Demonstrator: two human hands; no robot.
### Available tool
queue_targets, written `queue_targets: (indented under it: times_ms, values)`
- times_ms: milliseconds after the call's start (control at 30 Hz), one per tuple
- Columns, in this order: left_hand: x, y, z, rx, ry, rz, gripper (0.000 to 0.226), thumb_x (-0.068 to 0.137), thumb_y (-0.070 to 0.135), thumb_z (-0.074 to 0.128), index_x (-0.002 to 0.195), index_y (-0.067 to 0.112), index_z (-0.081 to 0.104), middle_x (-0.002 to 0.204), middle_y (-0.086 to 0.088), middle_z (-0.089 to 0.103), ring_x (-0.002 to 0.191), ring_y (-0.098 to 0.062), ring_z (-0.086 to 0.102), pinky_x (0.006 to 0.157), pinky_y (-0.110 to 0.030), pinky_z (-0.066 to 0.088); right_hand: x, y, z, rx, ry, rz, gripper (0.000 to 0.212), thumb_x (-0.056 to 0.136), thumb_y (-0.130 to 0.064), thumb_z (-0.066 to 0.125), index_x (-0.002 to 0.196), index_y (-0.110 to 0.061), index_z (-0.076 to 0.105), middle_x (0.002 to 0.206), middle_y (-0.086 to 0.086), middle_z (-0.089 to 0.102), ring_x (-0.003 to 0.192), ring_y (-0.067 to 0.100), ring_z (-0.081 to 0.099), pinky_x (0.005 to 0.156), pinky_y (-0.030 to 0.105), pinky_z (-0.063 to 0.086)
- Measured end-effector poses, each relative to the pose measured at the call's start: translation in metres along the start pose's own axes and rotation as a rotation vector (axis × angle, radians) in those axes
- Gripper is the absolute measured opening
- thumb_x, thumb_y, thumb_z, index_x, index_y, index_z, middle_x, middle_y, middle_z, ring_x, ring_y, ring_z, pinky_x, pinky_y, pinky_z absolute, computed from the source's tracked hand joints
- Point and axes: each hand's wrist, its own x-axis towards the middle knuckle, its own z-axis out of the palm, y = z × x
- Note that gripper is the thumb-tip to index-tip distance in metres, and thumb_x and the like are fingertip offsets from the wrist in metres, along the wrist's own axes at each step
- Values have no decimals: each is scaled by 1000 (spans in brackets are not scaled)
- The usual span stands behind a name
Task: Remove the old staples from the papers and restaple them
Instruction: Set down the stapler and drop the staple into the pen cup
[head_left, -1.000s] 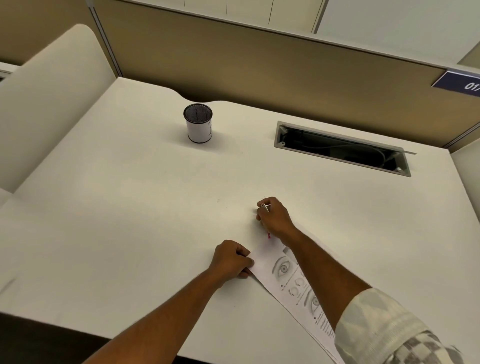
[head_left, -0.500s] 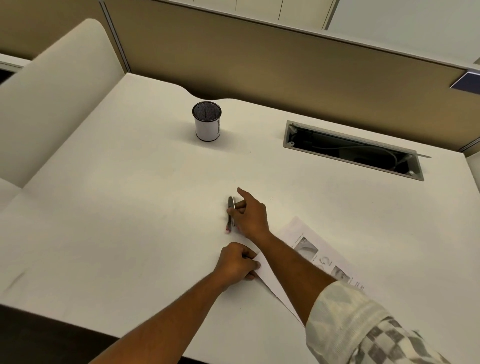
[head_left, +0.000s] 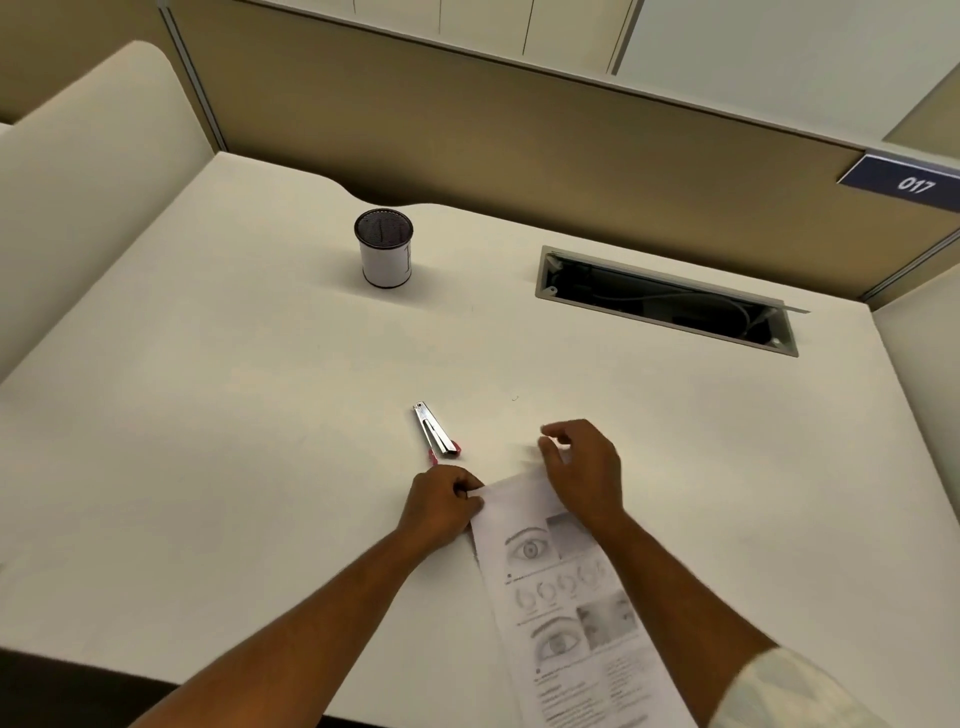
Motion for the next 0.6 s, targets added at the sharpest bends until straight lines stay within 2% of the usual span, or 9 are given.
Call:
queue_targets:
  times_ms: [67, 167, 233, 300, 367, 433, 500, 600]
  values:
    - [3, 2, 1, 58, 4, 43, 17, 83, 7, 74, 99, 11, 80, 83, -7, 76, 79, -26, 75, 78, -41, 64, -10, 15, -9, -69, -1, -79, 13, 94, -25, 70, 106, -21, 73, 108, -7, 73, 102, 17, 67, 89, 33, 53]
    - [6, 9, 8, 99, -3, 96, 16, 84, 7, 73, 99, 11, 79, 76, 2, 68, 80, -24, 72, 78, -40, 62, -28, 31, -14, -165, -18, -166, 24, 94, -31, 69, 116, -23, 72, 125, -4, 69, 120, 19, 59, 103, 41, 49]
    - [11, 14, 13, 122, 4, 137, 15, 84, 7, 73, 98, 12, 78, 73, 8, 63, 77, -21, 69, 73, -31, 59, -40, 39, -14, -229, -52, -180, 36, 94, -37, 66, 128, -26, 66, 139, -4, 61, 133, 20, 52, 112, 45, 42]
    - [15, 20, 18, 129, 35, 174, 16, 84, 7, 72, 99, 13, 77, 71, 13, 58, 72, -12, 61, 65, -16, 47, -54, 47, -13, -270, -106, -159, 44, 95, -41, 62, 137, -31, 58, 151, -5, 51, 144, 20, 41, 119, 47, 34]
    - [18, 24, 22, 102, 81, 197, 19, 85, 7, 73, 102, 15, 76, 71, 12, 58, 71, -9, 58, 65, -15, 44, -65, 56, -11, -300, -165, -117, 48, 98, -45, 56, 145, -36, 49, 161, -7, 40, 153, 19, 28, 125, 51, 25]
    - [18, 26, 24, 61, 121, 236, 21, 89, 7, 70, 109, 14, 73, 77, 7, 63, 73, -11, 61, 76, -26, 53, -68, 63, -10, -300, -204, -75, 49, 102, -46, 50, 150, -38, 43, 166, -9, 30, 157, 17, 18, 127, 52, 18]
    - [14, 22, 23, 88, 166, 316, 24, 92, 8, 65, 115, 13, 71, 93, 2, 69, 83, -13, 65, 85, -33, 57, -64, 65, -11, -290, -222, -55, 50, 103, -46, 47, 152, -38, 40, 168, -10, 26, 158, 16, 14, 128, 53, 15]
    - [6, 4, 17, 293, 195, 502, 29, 93, 9, 62, 121, 13, 67, 118, -1, 65, 106, -17, 64, 91, -28, 52, -53, 63, -13, -278, -233, -42, 49, 103, -44, 49, 151, -36, 41, 168, -8, 26, 158, 18, 14, 128, 53, 14]
